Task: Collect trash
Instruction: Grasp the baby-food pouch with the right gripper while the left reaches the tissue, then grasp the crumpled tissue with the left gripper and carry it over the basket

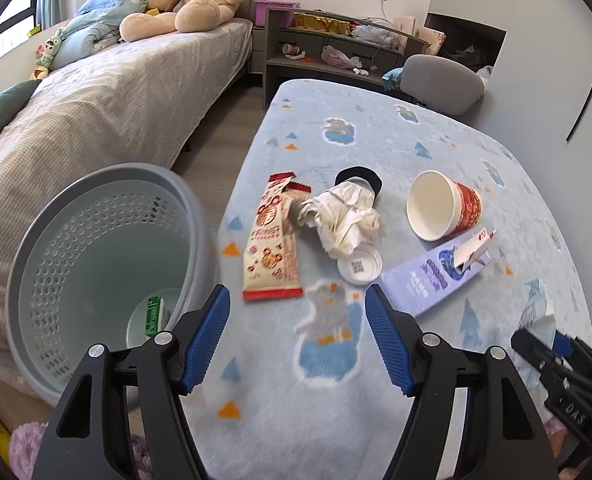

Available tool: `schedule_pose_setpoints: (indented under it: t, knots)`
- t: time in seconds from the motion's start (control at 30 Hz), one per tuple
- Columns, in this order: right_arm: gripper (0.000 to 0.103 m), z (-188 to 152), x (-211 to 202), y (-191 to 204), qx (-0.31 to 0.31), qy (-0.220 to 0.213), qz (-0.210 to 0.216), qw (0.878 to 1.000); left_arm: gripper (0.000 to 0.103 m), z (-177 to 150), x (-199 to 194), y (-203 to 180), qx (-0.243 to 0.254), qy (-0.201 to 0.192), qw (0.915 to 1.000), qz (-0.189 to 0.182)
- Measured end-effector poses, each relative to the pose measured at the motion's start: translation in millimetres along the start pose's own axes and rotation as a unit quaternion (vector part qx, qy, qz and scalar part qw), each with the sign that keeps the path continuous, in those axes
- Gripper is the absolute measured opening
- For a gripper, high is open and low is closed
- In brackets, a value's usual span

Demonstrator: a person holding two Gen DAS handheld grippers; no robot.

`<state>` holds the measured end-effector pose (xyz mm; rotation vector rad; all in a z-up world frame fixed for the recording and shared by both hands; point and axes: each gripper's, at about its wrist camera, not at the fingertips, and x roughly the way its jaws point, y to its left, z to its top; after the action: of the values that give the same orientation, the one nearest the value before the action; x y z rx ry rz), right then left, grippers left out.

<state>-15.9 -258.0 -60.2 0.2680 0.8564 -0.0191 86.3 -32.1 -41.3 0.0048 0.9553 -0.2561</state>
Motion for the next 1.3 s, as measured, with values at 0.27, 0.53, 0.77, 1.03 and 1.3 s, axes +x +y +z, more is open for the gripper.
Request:
schedule_pose_setpoints:
  t: [0.27,0.53,0.77,1.03,1.3]
  knots:
    - [0.055,3.9,8.6,-20.0,0.021,0.001,0.01,1.0,0.067,37.1,36.3,-20.9,0.016,0.012,0.9997,0.014]
    - [0.055,0.4,14.2,-30.6,0.037,0.005,0.019,0.999,0.068,52.1,81.6,-31.5,0.021,0.05,0.9985,0.006]
    - [0.055,-0.4,14.2,-32.4,0.04,0.003,0.028,0.999,0.07,61.5,94.1,-41.7,0.029,0.043,0.9987,0.003]
    - [0.055,-0.8,12.9,-33.8,0.042,0.001,0.03,0.999,0.057,57.2,93.0,-48.5,0.032,0.04,0.9985,-0.018]
    - [0.055,-0.8,11.1,-34.0,0.042,-0.001,0.031,0.999,0.029,50.7,82.3,-53.9,0.046,0.036,0.9978,-0.03]
